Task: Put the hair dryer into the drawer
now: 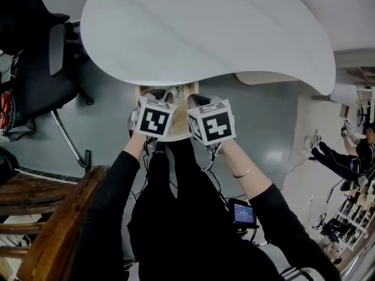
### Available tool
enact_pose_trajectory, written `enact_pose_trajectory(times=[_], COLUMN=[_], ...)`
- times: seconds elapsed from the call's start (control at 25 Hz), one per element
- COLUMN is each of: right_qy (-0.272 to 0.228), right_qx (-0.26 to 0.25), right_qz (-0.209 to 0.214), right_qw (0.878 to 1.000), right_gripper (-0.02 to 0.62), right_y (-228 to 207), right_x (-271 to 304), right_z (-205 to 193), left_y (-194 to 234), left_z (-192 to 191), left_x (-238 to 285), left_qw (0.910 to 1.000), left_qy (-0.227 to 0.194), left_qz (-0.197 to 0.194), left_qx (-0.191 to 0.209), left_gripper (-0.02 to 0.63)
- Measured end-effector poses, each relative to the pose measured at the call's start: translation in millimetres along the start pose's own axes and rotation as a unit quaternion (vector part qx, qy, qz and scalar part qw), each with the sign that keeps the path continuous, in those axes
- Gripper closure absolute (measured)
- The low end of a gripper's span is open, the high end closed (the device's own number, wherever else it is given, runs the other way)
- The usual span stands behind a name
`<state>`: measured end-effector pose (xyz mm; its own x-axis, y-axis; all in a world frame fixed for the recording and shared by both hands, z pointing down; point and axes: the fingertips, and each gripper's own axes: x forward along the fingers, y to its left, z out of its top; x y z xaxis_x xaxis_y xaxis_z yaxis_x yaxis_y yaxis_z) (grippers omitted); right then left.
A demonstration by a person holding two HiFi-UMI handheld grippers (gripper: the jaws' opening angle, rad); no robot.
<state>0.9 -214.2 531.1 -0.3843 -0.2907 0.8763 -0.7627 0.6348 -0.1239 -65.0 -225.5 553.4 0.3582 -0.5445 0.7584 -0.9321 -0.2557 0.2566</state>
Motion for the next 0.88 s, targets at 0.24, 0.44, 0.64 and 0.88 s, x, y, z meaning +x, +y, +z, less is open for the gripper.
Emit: enact_pose_trajectory(times=[0.24, 0.44, 0.64, 0.88], right_qy=[-0.046, -0.086, -0.129, -0.175], right_qx=[0.002, 0.017, 0.014, 0.009], right_qz=[0.002, 0.005, 0.015, 0.021], right_qw=[0.999, 0.996, 0.991, 0.984], right_gripper=[0.594, 0.594, 0.594, 0.594], right_y=[11, 20, 28, 33], right_x=[-17, -39, -62, -95], right_z=[13, 24, 28, 32], left_y=[0, -5, -13, -25], left_z=[6, 20, 34, 47], left_x=[-21, -52, -88, -130], left_qw=[0.9994, 0.9963, 0.9908, 0.9817], left_qy=[-0.029, -0.081, -0.133, -0.187], left_qz=[-0.014, -0.027, -0.029, -0.037], left_qx=[-0.007, -0.002, 0.004, 0.0], left_gripper=[0.594, 0.595, 0.597, 0.597])
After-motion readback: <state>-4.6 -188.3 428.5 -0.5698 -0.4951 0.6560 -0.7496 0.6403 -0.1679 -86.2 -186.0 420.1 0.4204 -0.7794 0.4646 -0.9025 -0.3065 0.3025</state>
